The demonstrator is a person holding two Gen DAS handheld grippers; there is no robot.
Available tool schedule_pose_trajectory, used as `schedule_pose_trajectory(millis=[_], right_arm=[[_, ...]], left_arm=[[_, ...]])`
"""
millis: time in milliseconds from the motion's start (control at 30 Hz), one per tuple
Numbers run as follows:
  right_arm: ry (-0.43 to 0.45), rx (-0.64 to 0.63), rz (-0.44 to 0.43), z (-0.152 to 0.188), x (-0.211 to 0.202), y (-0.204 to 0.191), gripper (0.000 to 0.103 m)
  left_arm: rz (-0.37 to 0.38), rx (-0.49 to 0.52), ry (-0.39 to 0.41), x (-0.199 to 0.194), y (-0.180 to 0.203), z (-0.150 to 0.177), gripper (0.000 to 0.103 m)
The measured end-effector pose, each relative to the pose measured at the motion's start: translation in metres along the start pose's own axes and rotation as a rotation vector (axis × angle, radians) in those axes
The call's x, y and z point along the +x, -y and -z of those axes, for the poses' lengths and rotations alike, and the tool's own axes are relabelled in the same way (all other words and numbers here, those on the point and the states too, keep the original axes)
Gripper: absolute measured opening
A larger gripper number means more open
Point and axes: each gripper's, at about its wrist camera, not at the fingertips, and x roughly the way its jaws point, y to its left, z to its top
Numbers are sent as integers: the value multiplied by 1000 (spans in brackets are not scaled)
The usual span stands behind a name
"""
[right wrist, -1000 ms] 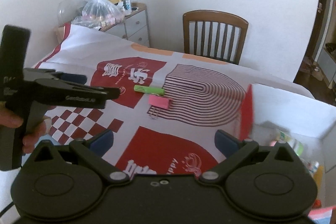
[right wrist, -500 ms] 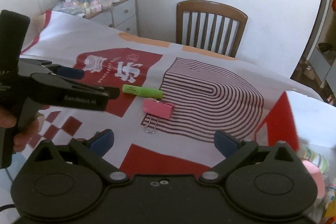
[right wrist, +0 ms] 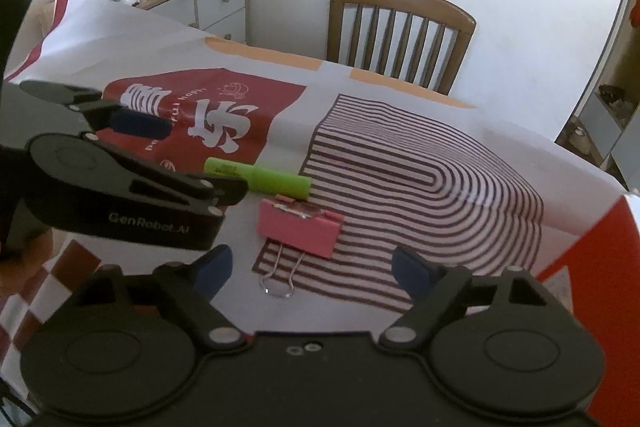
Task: Organize rigid objects
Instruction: 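Grasp the green highlighter with the left gripper while the right grasps the pink binder clip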
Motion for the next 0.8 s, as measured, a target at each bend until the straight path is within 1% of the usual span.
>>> schedule_pose_trajectory(millis=[200,267,300,367,433,500,567,667,700,767,800], right_arm=[[17,-9,16,-7,11,-4,79],[22,-10,25,-9,14,-5,78],[22,-11,33,-9,16,-6,77],[24,-7,37,-10,19,-7,77],[25,-5,39,-10,22,-7,74],[24,3,30,-10,25,-7,71],[29,15,24,-10,25,-5,70],[31,24,4,-9,24,-3,63],[31,26,-3,-8,23,-2,60],[28,30,-22,-7,22,1,56],[27,31,-26,-7,21,2,54]], left_arm=[[46,47,20,7,0,-8,86],[63,55,20,10,1,-10,81],[68,57,15,12,1,-10,76],[79,55,9,15,1,-11,72],[92,51,2,18,0,-11,65],[109,46,-8,21,-1,-11,60],[122,35,-13,23,-2,-12,60],[140,42,-14,25,-1,-13,58],[149,46,-14,26,0,-14,55],[163,52,-15,27,2,-15,50],[169,52,-17,27,2,-15,46]])
